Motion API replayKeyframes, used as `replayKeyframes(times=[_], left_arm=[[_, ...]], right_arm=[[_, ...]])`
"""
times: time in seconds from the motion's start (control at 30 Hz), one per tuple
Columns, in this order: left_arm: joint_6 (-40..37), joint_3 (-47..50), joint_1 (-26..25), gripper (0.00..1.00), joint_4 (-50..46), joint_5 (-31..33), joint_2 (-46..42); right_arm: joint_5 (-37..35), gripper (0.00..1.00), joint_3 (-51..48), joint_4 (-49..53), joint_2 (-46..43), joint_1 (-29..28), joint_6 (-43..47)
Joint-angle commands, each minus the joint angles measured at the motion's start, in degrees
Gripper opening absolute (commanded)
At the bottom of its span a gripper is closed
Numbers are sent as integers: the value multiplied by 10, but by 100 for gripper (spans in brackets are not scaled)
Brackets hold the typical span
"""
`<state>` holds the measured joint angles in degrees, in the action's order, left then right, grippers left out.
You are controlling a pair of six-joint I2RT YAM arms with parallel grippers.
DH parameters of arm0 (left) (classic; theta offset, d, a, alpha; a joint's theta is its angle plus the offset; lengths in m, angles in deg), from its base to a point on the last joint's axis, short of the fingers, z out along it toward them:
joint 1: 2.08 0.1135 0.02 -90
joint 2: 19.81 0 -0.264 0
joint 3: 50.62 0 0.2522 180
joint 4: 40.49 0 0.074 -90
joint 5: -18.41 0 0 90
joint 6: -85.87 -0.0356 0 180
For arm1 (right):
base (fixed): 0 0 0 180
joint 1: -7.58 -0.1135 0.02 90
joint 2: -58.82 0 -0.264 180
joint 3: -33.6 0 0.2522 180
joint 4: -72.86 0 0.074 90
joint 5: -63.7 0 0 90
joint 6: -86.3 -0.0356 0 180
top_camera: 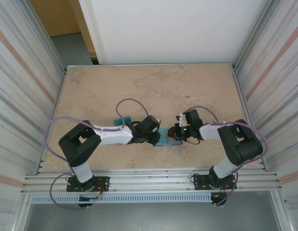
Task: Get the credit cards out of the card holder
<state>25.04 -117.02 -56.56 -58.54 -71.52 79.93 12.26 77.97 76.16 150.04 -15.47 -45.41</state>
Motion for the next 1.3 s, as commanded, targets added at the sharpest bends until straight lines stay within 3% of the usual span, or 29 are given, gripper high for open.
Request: replayKeyframes(times=[0.0, 0.7, 0.87, 1.07, 1.2, 1.27], left_arm=[[-7, -5, -7, 26, -24, -3, 18], [-12, -2, -6, 23, -37, 8, 5], [-27, -21, -6, 36, -48, 10, -17], [-52, -53, -7, 45, -59, 11, -42], [-70, -67, -7, 60, -57, 17, -31], [-75, -76, -7, 63, -60, 25, -14]], right_arm=[[10, 3, -13, -2, 6, -2, -6], [4, 0, -2, 117, -62, 71, 65], [8, 0, -3, 121, -70, 73, 64], [13, 0, -6, 112, -69, 73, 58], [23, 0, -4, 102, -69, 72, 49], [25, 0, -2, 100, -68, 72, 47]])
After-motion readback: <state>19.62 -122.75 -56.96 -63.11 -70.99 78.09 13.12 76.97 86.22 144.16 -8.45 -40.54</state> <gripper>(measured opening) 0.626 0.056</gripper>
